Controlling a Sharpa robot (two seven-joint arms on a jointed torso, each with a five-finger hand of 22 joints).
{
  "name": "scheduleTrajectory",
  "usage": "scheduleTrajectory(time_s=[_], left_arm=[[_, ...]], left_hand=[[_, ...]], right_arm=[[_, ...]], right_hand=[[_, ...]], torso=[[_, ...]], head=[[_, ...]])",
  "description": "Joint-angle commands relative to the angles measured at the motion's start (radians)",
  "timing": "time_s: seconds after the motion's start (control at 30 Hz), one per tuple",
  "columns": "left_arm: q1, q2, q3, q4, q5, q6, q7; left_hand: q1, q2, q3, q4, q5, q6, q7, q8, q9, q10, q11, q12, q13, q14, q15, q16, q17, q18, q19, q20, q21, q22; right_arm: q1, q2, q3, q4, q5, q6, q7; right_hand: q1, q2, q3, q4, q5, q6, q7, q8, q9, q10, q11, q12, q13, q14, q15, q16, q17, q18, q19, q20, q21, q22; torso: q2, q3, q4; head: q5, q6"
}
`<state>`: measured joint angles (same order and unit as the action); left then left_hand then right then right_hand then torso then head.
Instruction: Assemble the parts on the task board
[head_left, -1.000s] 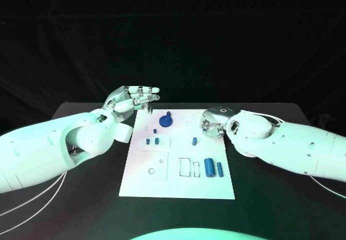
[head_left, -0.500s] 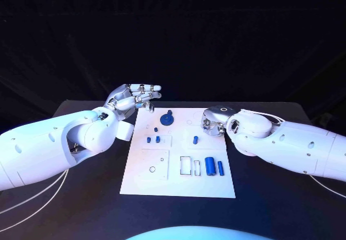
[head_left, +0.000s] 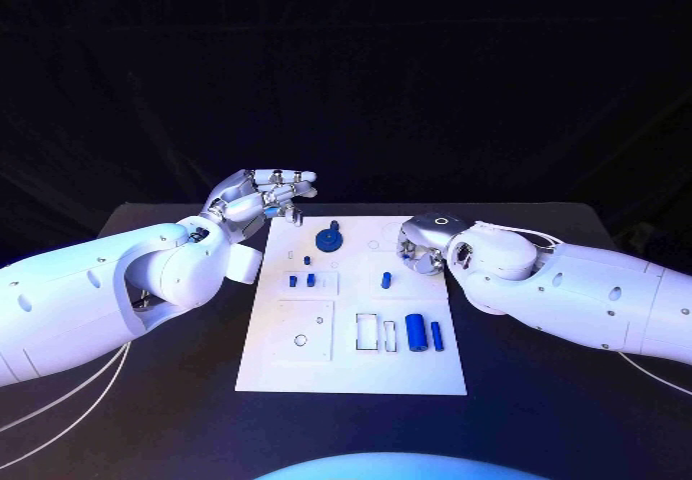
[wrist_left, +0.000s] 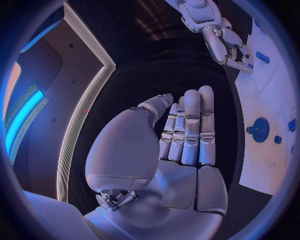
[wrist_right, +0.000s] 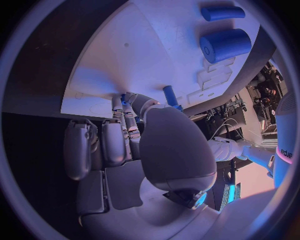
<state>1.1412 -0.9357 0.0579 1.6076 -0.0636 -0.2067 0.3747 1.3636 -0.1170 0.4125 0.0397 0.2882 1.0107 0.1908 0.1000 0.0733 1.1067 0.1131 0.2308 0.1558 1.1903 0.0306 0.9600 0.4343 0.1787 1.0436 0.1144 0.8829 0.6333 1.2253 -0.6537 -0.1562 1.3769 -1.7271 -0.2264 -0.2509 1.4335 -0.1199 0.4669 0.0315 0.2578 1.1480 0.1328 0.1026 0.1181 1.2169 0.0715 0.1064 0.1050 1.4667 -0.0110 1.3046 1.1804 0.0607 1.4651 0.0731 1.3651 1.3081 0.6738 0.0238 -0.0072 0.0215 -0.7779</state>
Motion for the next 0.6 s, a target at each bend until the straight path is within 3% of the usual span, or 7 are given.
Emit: scheduleTrajectory(time_s=[0.03,0.13,0.33,0.6], left_arm=[[0.001,0.002,0.001,-0.001,0.006,0.022,0.004],[0.002,0.003,0.001,-0.002,0.006,0.023,0.003],[0.002,0.009,0.001,-0.012,0.006,0.025,0.0],[0.002,0.015,0.001,-0.022,0.006,0.025,0.0]], left_hand=[[-0.015,0.002,-0.005,0.005,-0.001,-0.008,0.002,-0.001,-0.001,-0.011,0.001,0.006,0.001,-0.007,0.001,0.006,-0.002,0.006,0.003,0.006,-0.007,-0.003],[-0.017,0.003,-0.006,0.006,-0.001,-0.009,0.002,-0.001,-0.001,-0.013,0.001,0.007,0.001,-0.008,0.002,0.006,-0.003,0.006,0.003,0.006,-0.009,-0.004],[-0.017,0.004,-0.006,0.006,0.0,-0.009,0.002,-0.001,-0.001,-0.013,0.001,0.008,0.001,-0.008,0.002,0.005,-0.003,0.006,0.003,0.006,-0.009,-0.004],[-0.018,0.004,-0.006,0.007,0.0,-0.01,0.002,-0.001,-0.002,-0.014,0.001,0.009,0.002,-0.009,0.002,0.005,-0.004,0.006,0.003,0.007,-0.011,-0.005]], right_arm=[[-0.006,-0.006,-0.003,0.006,-0.011,-0.005,-0.022],[-0.006,-0.011,-0.001,0.015,-0.003,-0.035,-0.023],[-0.003,-0.029,0.008,0.041,0.01,-0.083,-0.017],[0.006,-0.064,0.024,0.103,0.014,-0.101,-0.007]], right_hand=[[-0.002,0.008,0.007,-0.005,-0.002,0.005,0.001,0.004,0.002,0.018,-0.007,0.001,0.003,0.041,-0.007,-0.002,-0.002,-0.011,0.02,0.0,0.013,0.025],[-0.007,0.007,0.01,-0.007,-0.003,0.005,0.001,0.004,0.002,0.019,-0.007,-0.001,0.003,0.041,-0.007,-0.001,0.0,-0.016,0.028,0.001,0.032,0.048],[-0.02,0.003,0.016,-0.011,-0.004,0.007,0.0,0.004,0.005,0.024,-0.008,-0.005,0.005,0.041,-0.009,0.004,0.003,-0.026,0.044,0.004,0.075,0.101],[-0.025,-0.001,0.021,-0.017,-0.003,0.007,0.0,0.004,0.006,0.026,-0.009,-0.008,0.006,0.041,-0.008,0.004,0.002,-0.028,0.047,0.005,0.086,0.114]], torso=[[-0.001,-0.0004,-0.0011],[-0.001,0.0001,-0.0006],[-0.003,-0.0026,-0.0012],[-0.003,-0.0022,0.0001]], head=[[0.002,0.0],[0.002,0.002],[0.003,0.005],[0.0,0.012]])
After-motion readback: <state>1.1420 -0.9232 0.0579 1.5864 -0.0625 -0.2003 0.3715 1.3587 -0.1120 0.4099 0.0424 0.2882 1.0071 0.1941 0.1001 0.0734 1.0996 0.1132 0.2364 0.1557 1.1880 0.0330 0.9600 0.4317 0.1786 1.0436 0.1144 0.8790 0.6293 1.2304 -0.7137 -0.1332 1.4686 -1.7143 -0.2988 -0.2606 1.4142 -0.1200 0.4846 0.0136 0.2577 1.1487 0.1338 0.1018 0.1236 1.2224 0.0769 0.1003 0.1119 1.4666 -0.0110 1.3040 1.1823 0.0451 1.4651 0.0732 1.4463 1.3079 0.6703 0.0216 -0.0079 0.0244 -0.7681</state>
